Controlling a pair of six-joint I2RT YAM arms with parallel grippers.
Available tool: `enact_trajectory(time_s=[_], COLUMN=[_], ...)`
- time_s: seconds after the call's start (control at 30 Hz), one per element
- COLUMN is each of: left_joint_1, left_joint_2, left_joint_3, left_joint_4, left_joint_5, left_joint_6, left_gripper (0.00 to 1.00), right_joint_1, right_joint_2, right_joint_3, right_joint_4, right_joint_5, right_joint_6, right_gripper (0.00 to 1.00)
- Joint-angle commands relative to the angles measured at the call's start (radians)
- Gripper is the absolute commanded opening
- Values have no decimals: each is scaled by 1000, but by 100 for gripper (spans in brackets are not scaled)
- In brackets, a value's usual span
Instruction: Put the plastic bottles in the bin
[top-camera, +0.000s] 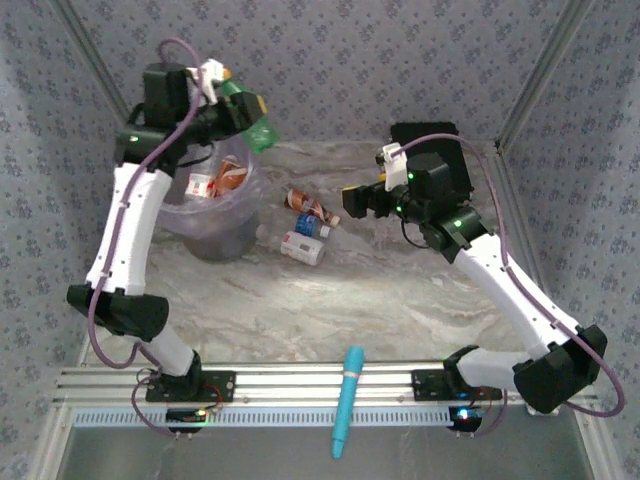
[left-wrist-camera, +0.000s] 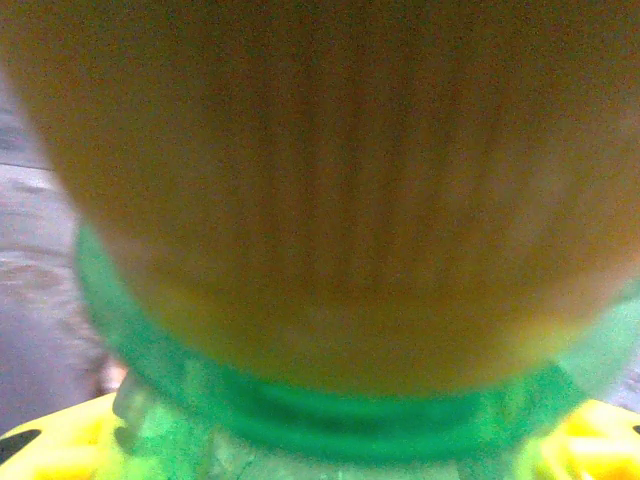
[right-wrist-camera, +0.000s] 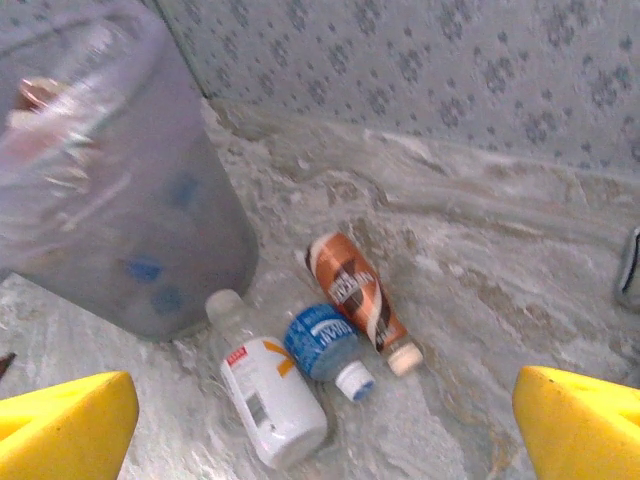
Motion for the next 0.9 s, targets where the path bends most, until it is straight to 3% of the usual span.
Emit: enact_trajectory(time_s=[0.0, 0.23, 0.43, 0.63, 0.83, 0.87], left_joint_1=[101, 249, 263, 261, 232, 230], left_joint_2=[-34, -51, 48, 177, 214, 218], left_joint_3=[57, 66, 105, 172, 110, 100], left_joint_4=[-181, -240, -302, -416, -470, -478], left_joint_5=[-119, -351, -508, -467, -475, -478], left_joint_6=[141, 282, 419, 482, 549, 552], left_gripper=[17, 6, 0, 0, 0, 5], right_joint_1=[-17, -43, -60, -72, -90, -92], right_joint_2=[8, -5, -13, -17, -13, -11], right_joint_3=[-17, -67, -106, -127, -144, -146], right_joint_4=[-18, -60, -71, -79, -73, -71], right_joint_5=[-17, -11, -15, -16, -35, -38], right_joint_6=[-8, -24, -20, -25, -19, -19], right_gripper=[97, 96, 96, 96, 95, 95])
